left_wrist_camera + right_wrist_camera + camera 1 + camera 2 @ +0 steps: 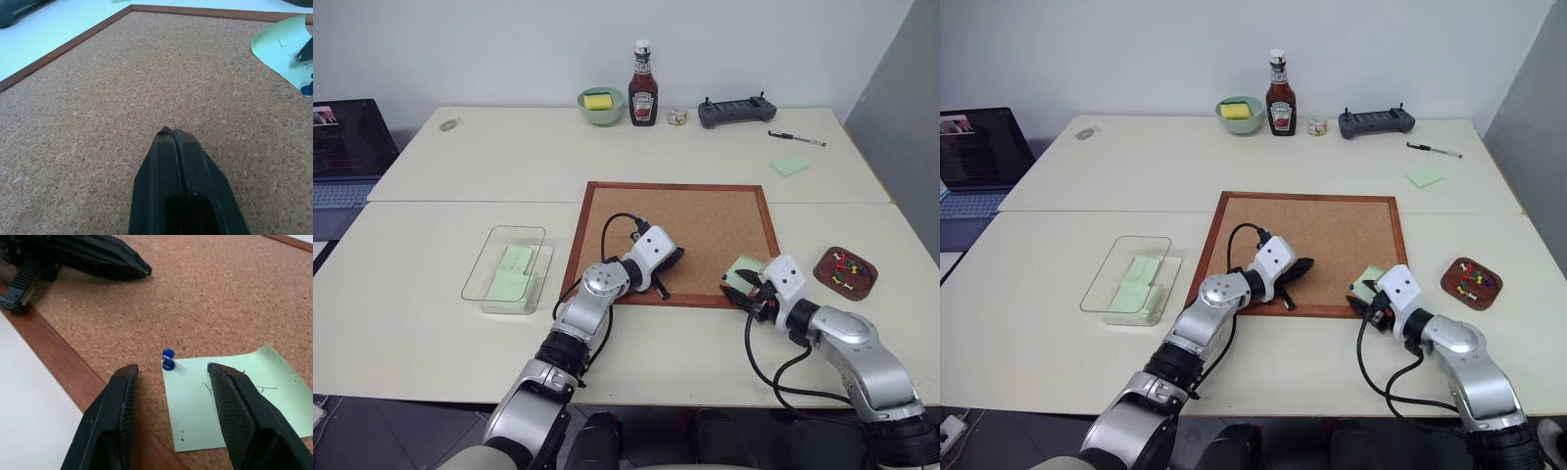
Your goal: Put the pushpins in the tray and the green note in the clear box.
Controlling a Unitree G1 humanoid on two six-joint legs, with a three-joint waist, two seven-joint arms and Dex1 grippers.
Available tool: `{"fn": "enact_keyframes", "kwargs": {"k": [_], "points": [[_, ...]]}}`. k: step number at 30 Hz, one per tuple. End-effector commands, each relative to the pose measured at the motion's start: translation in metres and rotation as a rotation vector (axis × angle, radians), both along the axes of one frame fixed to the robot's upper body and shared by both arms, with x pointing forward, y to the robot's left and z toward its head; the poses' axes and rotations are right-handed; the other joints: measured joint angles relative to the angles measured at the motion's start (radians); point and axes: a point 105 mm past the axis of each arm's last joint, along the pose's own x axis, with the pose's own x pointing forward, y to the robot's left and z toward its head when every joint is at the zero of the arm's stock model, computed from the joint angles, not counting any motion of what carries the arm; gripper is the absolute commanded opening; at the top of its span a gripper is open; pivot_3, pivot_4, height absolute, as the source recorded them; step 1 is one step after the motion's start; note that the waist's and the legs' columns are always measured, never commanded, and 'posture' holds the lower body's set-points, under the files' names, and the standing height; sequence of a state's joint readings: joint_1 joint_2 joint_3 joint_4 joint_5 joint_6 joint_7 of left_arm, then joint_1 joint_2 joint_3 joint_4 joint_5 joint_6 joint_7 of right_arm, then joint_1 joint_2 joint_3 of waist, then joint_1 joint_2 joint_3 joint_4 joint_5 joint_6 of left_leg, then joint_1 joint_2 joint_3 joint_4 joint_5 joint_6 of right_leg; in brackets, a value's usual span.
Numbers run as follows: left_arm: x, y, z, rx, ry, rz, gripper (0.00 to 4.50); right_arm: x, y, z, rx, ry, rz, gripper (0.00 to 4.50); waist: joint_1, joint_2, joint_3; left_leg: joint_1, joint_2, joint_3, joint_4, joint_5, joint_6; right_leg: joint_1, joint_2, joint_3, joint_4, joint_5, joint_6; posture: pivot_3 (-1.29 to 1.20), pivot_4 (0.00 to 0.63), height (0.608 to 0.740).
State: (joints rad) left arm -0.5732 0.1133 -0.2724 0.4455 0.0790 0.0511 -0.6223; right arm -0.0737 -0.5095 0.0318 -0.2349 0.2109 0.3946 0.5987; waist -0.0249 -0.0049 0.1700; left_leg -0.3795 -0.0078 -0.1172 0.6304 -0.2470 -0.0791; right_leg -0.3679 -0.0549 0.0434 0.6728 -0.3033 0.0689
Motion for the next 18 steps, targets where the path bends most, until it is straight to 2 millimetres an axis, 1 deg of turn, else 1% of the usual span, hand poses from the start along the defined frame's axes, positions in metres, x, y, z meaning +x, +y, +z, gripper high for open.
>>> {"fn": "enact_keyframes", "kwargs": {"k": [1, 2, 4, 5, 7, 10, 13, 14, 15, 16, 18], "points": [[-0.009, -0.002, -0.027, 0.045, 0.083, -0.007, 0.00, 0.007, 0.004, 0.009, 0.004, -0.054, 0.007, 2.40, 0.000, 0.000, 0.000, 0.000, 0.000, 0.000, 0.000, 0.000, 0.000, 0.000, 0.000, 0.000, 0.000, 0.000, 0.000, 0.00, 0.150, 0.740], [-0.009, -0.002, -0.027, 0.045, 0.083, -0.007, 0.00, 0.008, 0.004, 0.009, 0.009, -0.054, 0.007, 2.40, 0.000, 0.000, 0.000, 0.000, 0.000, 0.000, 0.000, 0.000, 0.000, 0.000, 0.000, 0.000, 0.000, 0.000, 0.000, 0.00, 0.150, 0.740], [-0.009, -0.001, -0.027, 0.045, 0.083, -0.006, 0.00, 0.010, 0.005, 0.008, 0.014, -0.053, 0.007, 2.04, 0.000, 0.000, 0.000, 0.000, 0.000, 0.000, 0.000, 0.000, 0.000, 0.000, 0.000, 0.000, 0.000, 0.000, 0.000, 0.00, 0.150, 0.740], [-0.009, -0.001, -0.027, 0.045, 0.083, -0.005, 0.00, 0.010, 0.005, 0.007, 0.015, -0.052, 0.007, 1.97, 0.000, 0.000, 0.000, 0.000, 0.000, 0.000, 0.000, 0.000, 0.000, 0.000, 0.000, 0.000, 0.000, 0.000, 0.000, 0.00, 0.150, 0.740], [-0.009, -0.001, -0.027, 0.045, 0.083, -0.004, 0.00, 0.011, 0.004, 0.007, 0.017, -0.051, 0.005, 1.54, 0.000, 0.000, 0.000, 0.000, 0.000, 0.000, 0.000, 0.000, 0.000, 0.000, 0.000, 0.000, 0.000, 0.000, 0.000, 0.00, 0.150, 0.740], [-0.010, -0.001, -0.027, 0.045, 0.083, -0.003, 0.00, 0.011, 0.004, 0.007, 0.024, -0.052, 0.006, 1.05, 0.000, 0.000, 0.000, 0.000, 0.000, 0.000, 0.000, 0.000, 0.000, 0.000, 0.000, 0.000, 0.000, 0.000, 0.000, 0.00, 0.150, 0.740], [-0.010, 0.000, -0.027, 0.046, 0.083, 0.000, 0.00, 0.011, 0.004, 0.011, 0.036, -0.064, 0.011, 0.45, 0.000, 0.000, 0.000, 0.000, 0.000, 0.000, 0.000, 0.000, 0.000, 0.000, 0.000, 0.000, 0.000, 0.000, 0.000, 0.00, 0.150, 0.740], [-0.010, 0.001, -0.027, 0.046, 0.083, 0.001, 0.00, 0.012, 0.004, 0.012, 0.040, -0.068, 0.013, 0.36, 0.000, 0.000, 0.000, 0.000, 0.000, 0.000, 0.000, 0.000, 0.000, 0.000, 0.000, 0.000, 0.000, 0.000, 0.000, 0.00, 0.150, 0.740], [-0.010, 0.001, -0.027, 0.046, 0.083, 0.002, 0.00, 0.012, 0.004, 0.015, 0.044, -0.073, 0.016, 0.10, -0.001, 0.000, 0.000, 0.000, 0.000, 0.000, 0.000, 0.000, 0.000, 0.000, 0.000, 0.000, 0.000, 0.000, 0.000, 0.00, 0.150, 0.740], [-0.010, 0.001, -0.027, 0.046, 0.084, 0.003, 0.00, 0.011, 0.004, 0.016, 0.047, -0.076, 0.018, 0.01, -0.001, 0.000, 0.000, 0.000, 0.000, 0.000, 0.000, 0.000, 0.000, 0.000, 0.000, 0.000, 0.000, 0.000, 0.000, 0.00, 0.150, 0.740], [-0.010, 0.001, -0.028, 0.047, 0.085, 0.004, 0.00, 0.011, 0.005, 0.020, 0.053, -0.085, 0.028, 0.01, -0.001, 0.000, 0.000, 0.000, 0.000, 0.000, 0.000, 0.000, 0.000, 0.000, 0.000, 0.000, 0.000, 0.000, 0.000, 0.00, 0.150, 0.740]]}}
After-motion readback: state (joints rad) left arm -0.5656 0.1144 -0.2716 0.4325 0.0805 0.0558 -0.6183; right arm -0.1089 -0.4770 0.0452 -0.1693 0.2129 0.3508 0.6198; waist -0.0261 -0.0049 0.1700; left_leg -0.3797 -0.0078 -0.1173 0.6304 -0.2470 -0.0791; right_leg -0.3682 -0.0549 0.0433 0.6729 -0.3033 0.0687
